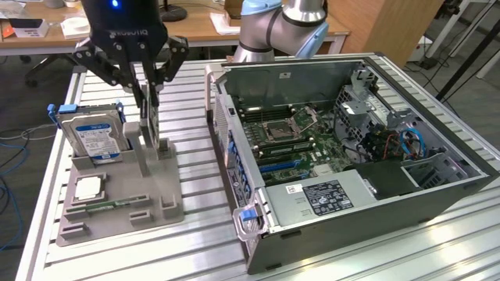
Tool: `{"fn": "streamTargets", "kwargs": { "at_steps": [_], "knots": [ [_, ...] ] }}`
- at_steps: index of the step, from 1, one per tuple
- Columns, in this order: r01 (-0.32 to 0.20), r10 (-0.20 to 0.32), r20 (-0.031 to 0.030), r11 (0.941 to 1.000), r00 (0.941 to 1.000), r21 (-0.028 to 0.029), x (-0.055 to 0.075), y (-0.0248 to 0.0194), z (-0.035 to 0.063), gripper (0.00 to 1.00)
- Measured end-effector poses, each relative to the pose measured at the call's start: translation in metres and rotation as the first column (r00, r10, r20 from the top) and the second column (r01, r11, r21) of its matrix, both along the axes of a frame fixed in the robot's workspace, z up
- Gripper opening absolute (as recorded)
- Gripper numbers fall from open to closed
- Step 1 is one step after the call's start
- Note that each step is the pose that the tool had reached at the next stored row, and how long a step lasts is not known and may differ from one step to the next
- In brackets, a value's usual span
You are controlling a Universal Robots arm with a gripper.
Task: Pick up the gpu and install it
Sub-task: 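Pick up the gpu and move the gpu toward the slot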
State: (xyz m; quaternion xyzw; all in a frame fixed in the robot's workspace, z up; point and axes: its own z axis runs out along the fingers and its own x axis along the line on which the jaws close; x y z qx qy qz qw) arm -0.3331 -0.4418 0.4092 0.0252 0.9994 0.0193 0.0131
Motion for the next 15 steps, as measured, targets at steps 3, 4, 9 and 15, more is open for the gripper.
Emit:
{"fn": "streamTargets", "kwargs": {
  "at_steps": [3, 4, 9, 15],
  "knots": [
    [0.000, 0.000, 0.0002, 1.0000, 1.0000, 0.0002, 0.000, 0.0000, 0.0031, 0.26],
    [0.000, 0.000, 0.0002, 1.0000, 1.0000, 0.0002, 0.000, 0.0000, 0.0031, 0.26],
    [0.000, 0.000, 0.0000, 1.0000, 1.0000, 0.0001, 0.002, 0.0000, 0.0032, 0.26],
    [0.000, 0.000, 0.0000, 1.0000, 1.0000, 0.0000, 0.011, 0.0000, 0.0032, 0.26]
  ]
}}
